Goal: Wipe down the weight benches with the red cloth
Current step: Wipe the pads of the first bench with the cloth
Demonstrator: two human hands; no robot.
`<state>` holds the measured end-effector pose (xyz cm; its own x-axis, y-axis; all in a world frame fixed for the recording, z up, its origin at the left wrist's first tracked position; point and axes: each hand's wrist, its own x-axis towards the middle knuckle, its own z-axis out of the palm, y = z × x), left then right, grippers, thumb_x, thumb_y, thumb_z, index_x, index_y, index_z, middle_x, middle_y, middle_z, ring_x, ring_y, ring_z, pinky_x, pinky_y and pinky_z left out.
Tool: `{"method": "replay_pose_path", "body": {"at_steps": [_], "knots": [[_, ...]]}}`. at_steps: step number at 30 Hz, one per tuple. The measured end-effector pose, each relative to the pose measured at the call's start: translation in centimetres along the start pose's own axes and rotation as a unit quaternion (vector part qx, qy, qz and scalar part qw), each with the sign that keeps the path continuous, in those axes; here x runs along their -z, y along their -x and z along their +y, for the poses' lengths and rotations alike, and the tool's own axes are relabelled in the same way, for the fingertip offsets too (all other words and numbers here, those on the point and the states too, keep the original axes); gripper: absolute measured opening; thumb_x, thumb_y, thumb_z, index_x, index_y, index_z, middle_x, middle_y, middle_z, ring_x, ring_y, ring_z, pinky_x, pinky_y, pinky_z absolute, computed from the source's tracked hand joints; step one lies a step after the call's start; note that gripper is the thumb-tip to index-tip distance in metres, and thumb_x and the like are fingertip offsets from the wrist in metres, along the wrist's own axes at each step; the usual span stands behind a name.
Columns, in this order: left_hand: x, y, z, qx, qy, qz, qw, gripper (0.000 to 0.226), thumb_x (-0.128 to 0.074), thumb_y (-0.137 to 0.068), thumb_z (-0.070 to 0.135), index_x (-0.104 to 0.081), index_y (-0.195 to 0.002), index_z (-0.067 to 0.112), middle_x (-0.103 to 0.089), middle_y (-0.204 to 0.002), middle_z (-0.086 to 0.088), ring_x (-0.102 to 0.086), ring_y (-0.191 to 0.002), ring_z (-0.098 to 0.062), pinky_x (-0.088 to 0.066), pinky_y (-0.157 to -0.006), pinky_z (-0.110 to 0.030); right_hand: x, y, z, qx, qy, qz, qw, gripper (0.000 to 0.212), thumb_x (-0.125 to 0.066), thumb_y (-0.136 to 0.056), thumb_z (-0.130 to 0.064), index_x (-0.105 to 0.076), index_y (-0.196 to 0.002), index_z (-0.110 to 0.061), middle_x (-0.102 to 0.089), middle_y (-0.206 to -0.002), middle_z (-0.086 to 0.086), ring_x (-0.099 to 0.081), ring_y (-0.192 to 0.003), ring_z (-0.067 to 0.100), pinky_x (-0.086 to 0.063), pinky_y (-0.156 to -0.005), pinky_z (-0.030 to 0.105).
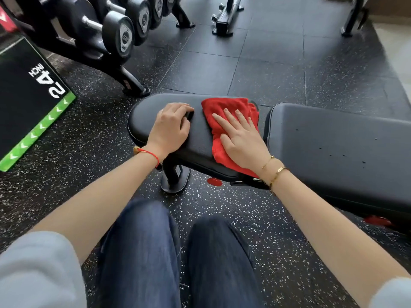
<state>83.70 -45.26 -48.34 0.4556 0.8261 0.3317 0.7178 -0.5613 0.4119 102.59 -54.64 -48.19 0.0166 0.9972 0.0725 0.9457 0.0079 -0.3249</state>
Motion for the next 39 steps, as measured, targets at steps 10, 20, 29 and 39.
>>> {"method": "replay_pose_path", "body": {"at_steps": [10, 20, 29, 39], "knots": [[-0.3, -0.4, -0.1, 0.002, 0.007, 0.025, 1.0, 0.032, -0.051, -0.087, 0.008, -0.067, -0.114, 0.011, -0.066, -0.119, -0.006, -0.056, -0.119, -0.025, -0.042, -0.105, -0.044, 0.1, -5.4, -0.2, -0.037, 0.039, 0.004, 0.999, 0.057, -0.033, -0.098, -0.028, -0.02, -0.153, -0.029, -0.011, -0.163, 0.007, -0.006, -0.15, 0.029, 0.0, -0.121, 0.047], [-0.7, -0.3, -0.6, 0.0, 0.01, 0.031, 0.999, 0.033, -0.051, -0.087, 0.008, -0.067, -0.115, 0.012, -0.065, -0.123, -0.005, -0.055, -0.121, -0.023, -0.04, -0.106, -0.044, 0.6, -3.3, 2.0, -0.022, -0.004, 0.006, 1.0, 0.055, -0.036, -0.098, -0.025, -0.024, -0.152, -0.031, -0.014, -0.163, 0.001, -0.007, -0.15, 0.025, -0.002, -0.122, 0.044], [-0.7, -0.4, -0.7, -0.003, 0.005, 0.031, 0.999, 0.031, -0.05, -0.087, 0.01, -0.066, -0.114, 0.009, -0.065, -0.121, -0.008, -0.055, -0.119, -0.026, -0.041, -0.106, -0.044, -1.2, -2.1, -2.7, 0.035, 0.054, 0.018, 0.998, 0.058, -0.036, -0.096, -0.032, -0.022, -0.153, -0.032, -0.015, -0.162, 0.002, -0.011, -0.15, 0.024, -0.004, -0.122, 0.042], [-0.4, 0.0, -0.6, 0.017, -0.013, 0.037, 0.999, 0.029, -0.052, -0.088, 0.01, -0.066, -0.114, 0.012, -0.064, -0.122, -0.003, -0.054, -0.121, -0.023, -0.04, -0.104, -0.041, 0.4, -4.8, 0.4, -0.043, 0.023, 0.008, 0.999, 0.056, -0.033, -0.099, -0.027, -0.021, -0.153, -0.031, -0.01, -0.163, 0.002, -0.005, -0.151, 0.025, 0.0, -0.122, 0.045]]}}
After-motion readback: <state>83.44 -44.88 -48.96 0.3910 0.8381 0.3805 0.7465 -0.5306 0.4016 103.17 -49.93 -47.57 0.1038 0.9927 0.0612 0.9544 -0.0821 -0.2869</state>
